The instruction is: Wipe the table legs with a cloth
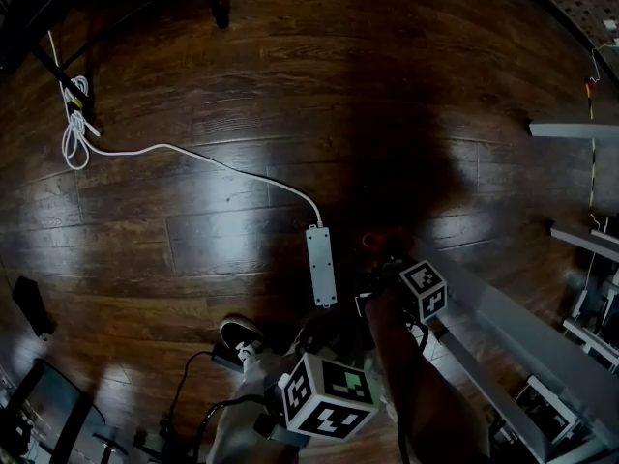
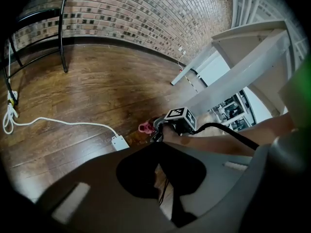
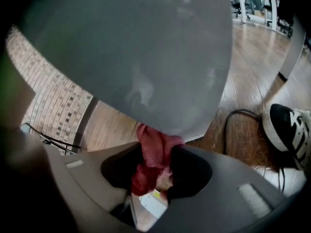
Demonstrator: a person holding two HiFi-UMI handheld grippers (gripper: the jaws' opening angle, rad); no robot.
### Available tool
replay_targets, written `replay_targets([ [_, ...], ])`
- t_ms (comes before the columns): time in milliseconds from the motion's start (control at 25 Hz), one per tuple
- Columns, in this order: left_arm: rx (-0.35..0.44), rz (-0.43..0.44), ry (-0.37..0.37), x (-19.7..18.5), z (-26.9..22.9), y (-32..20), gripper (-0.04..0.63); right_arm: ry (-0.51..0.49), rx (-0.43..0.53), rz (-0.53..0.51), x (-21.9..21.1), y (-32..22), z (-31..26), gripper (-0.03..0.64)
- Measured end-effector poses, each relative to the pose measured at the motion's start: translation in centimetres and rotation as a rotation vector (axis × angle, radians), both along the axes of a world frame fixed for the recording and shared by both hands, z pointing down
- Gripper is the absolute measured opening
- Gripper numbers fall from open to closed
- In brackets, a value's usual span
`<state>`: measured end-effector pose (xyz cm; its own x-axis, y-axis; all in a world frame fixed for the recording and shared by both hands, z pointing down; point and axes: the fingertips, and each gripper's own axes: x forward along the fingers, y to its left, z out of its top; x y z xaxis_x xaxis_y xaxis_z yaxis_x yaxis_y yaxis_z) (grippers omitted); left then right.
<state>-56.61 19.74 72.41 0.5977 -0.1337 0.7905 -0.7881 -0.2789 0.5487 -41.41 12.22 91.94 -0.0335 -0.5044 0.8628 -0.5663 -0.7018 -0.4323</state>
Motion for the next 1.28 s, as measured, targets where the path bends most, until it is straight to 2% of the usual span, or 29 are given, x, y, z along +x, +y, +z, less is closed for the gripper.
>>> replay_targets([
  [440, -0.017, -0.002, -0.027, 0.8, 0.4, 1.5, 0.002, 0.013, -0.024, -0.071, -0.1, 0.1, -2.7, 0.146],
  [680, -0.054, 0.021, -0.065, 0.9, 0.9, 3.5, 0.002, 0.024, -0.042, -0.127, -0.2, 0.2, -4.3, 0.146],
  [960, -0.049, -0.017, -0.101, 0.9, 0.3, 5.0, 0.002, 0.038, -0.059, -0.155, 0.1, 0.5, -6.2, 0.146],
  [1280, -0.112, -0.021, -0.078, 2.8, -1.0, 8.2, 0.002, 0.050, -0.071, -0.195, 0.2, 0.7, -8.4, 0.146],
])
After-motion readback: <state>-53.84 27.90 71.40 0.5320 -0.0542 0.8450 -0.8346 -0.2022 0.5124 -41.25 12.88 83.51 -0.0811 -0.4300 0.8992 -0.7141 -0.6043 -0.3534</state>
